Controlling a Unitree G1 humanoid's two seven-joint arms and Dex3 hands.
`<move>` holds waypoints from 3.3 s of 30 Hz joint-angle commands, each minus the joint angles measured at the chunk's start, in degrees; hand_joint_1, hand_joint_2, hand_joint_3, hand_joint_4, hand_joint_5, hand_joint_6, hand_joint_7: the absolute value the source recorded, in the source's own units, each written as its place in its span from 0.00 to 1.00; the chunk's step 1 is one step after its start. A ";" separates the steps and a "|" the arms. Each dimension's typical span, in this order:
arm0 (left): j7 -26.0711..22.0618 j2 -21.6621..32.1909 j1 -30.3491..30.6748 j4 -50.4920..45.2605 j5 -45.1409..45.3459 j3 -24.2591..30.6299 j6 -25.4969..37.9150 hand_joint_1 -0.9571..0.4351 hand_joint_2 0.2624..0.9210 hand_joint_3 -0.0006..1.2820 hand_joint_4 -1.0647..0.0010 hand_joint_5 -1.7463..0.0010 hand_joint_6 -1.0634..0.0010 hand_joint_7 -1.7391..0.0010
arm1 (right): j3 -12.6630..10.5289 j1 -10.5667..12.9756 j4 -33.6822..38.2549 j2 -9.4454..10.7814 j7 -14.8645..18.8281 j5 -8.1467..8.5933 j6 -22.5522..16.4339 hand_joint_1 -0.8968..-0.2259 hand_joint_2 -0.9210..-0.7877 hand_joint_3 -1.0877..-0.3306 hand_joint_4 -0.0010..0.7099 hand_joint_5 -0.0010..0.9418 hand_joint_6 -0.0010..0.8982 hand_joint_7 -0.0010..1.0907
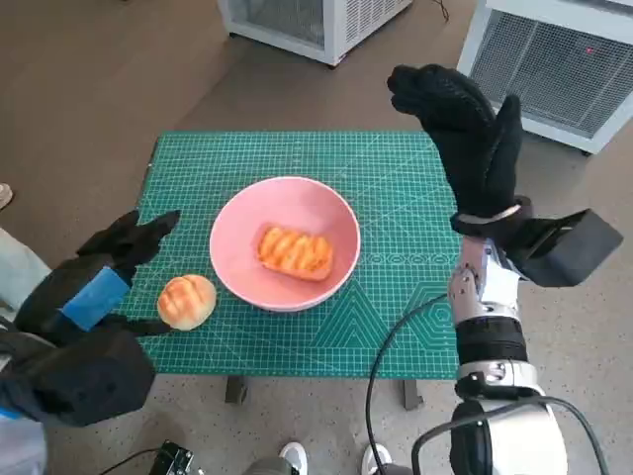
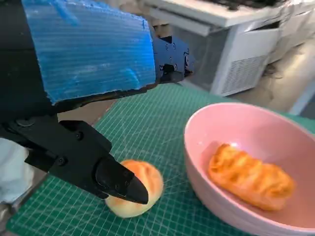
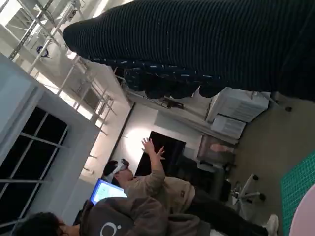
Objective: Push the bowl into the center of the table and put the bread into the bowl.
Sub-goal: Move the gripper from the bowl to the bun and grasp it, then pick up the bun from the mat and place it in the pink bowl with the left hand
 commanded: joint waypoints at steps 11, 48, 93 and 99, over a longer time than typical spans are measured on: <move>4.32 -3.49 -5.07 11.71 6.96 -10.10 3.75 0.51 0.72 0.00 0.95 0.99 0.82 0.94 | 0.11 1.23 0.36 -0.52 0.77 0.22 1.36 0.36 0.00 0.28 0.22 0.01 0.00 0.47; 17.84 -5.31 -9.52 31.74 11.45 -19.84 -4.35 0.69 0.93 0.04 0.29 0.47 0.36 0.43 | -0.28 1.96 -1.23 -1.07 2.18 0.60 1.86 0.33 0.00 0.29 0.22 0.02 0.00 0.46; 12.23 -8.55 -32.07 7.82 7.58 -11.29 -7.01 0.69 0.88 0.07 0.20 0.43 0.30 0.40 | -0.02 2.09 -2.15 -1.27 2.09 0.71 3.66 0.31 0.00 0.32 0.21 0.03 0.00 0.42; 11.41 -10.89 -36.16 15.28 7.27 -16.35 -10.38 0.69 0.88 0.07 0.20 0.42 0.29 0.41 | 0.26 2.57 -2.89 -1.14 1.76 0.67 3.97 0.30 0.00 0.33 0.21 0.03 0.00 0.42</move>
